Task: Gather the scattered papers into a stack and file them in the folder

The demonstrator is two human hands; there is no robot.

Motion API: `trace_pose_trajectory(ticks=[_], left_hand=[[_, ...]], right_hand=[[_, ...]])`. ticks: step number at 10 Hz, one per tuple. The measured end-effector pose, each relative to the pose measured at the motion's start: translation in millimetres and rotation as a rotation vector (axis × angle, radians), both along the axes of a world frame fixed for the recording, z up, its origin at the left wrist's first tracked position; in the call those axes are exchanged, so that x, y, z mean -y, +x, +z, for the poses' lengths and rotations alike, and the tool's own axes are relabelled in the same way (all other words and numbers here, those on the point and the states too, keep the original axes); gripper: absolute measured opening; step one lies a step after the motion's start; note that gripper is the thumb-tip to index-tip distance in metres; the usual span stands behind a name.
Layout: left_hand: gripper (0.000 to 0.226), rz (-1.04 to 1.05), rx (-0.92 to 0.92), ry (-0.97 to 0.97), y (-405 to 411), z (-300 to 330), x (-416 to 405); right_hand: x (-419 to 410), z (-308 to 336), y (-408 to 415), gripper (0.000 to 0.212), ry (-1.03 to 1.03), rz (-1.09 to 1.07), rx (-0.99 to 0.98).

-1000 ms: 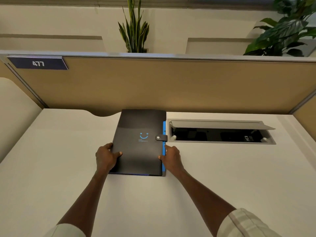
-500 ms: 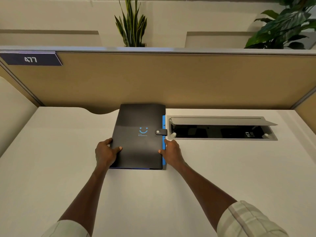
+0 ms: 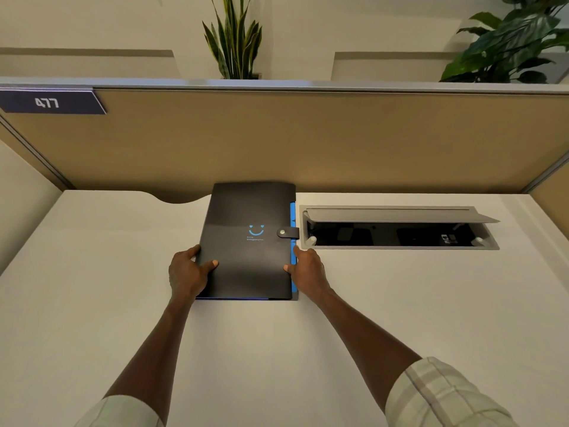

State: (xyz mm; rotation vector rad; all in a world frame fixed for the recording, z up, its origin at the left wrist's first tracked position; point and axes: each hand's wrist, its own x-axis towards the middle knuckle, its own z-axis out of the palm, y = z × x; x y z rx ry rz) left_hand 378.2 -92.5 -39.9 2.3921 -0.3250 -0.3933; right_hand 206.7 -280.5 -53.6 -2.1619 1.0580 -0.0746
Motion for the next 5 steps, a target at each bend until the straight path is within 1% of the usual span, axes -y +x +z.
trace_pose_trajectory(ticks=[2, 3, 4, 5], left_hand=[[0.066, 0.004, 0.007, -0.023, -0.5, -3.2, -1.0], [0.066, -0.023, -0.001, 0.005, -0.6, -1.4, -2.7], [0.075, 0.022, -0.022, 0.018, -7.2, 0.1, -10.9], [0.076, 0.076, 0.054, 0.008, -26.2, 5.7, -22.6]], right_hand=[[-0.7, -1.2, 0.6, 0.061, 0.008, -0.008, -0.001], [1.6, 4.4, -2.9, 0.061, 0.049, 0.007, -0.018], [2.0, 11.3, -5.8, 0.060, 0.111, -0.012, -0.007], [-4.4, 16.7, -18.6, 0.057, 0.107, -0.044, 0.029]])
